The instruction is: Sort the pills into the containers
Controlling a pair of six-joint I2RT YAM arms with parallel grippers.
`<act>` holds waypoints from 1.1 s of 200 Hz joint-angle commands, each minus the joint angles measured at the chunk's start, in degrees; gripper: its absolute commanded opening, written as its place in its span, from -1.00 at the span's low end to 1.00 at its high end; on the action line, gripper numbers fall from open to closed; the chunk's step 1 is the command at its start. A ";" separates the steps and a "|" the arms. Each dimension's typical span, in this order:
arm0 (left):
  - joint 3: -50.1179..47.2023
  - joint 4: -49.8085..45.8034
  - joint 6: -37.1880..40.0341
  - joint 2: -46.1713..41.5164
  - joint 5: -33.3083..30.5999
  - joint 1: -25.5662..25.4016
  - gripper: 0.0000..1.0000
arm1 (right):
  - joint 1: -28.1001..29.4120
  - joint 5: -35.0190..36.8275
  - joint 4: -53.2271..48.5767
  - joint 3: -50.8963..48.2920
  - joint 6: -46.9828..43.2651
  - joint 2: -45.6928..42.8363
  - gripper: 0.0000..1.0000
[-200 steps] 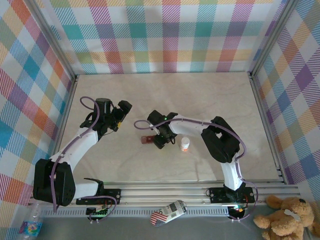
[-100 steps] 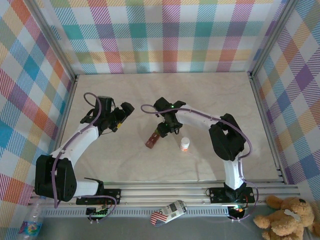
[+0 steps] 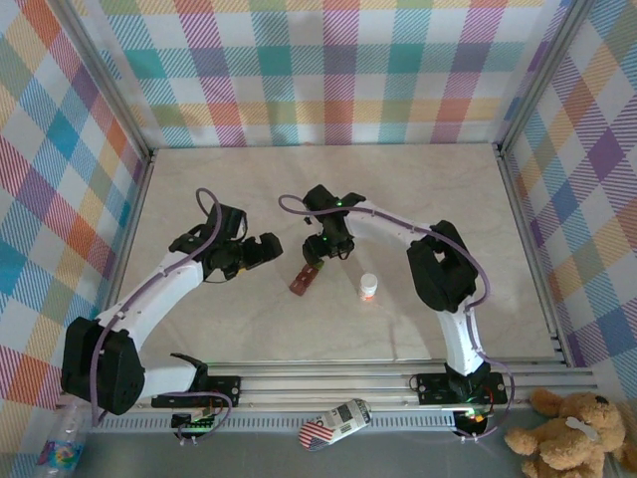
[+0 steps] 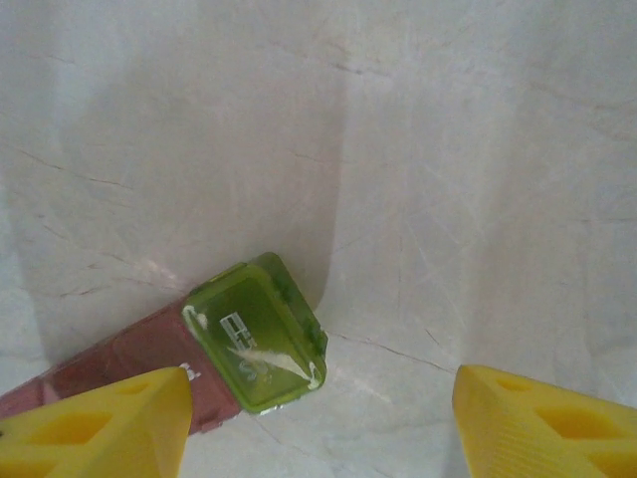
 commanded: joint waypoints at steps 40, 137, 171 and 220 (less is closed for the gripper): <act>0.72 -4.63 7.97 2.69 -7.58 -8.60 0.90 | -0.26 -1.30 0.95 -0.31 2.24 3.52 0.40; 4.54 -1.02 12.85 13.01 -16.45 -21.97 0.89 | -0.29 -1.96 2.23 -2.54 3.38 2.97 0.39; 6.07 -0.08 13.13 16.82 -18.68 -22.66 0.89 | -0.33 -1.97 2.26 -2.85 3.42 2.78 0.39; 6.53 -0.30 13.35 18.86 -21.52 -22.82 0.88 | -0.29 -1.70 2.65 -3.72 3.56 2.29 0.39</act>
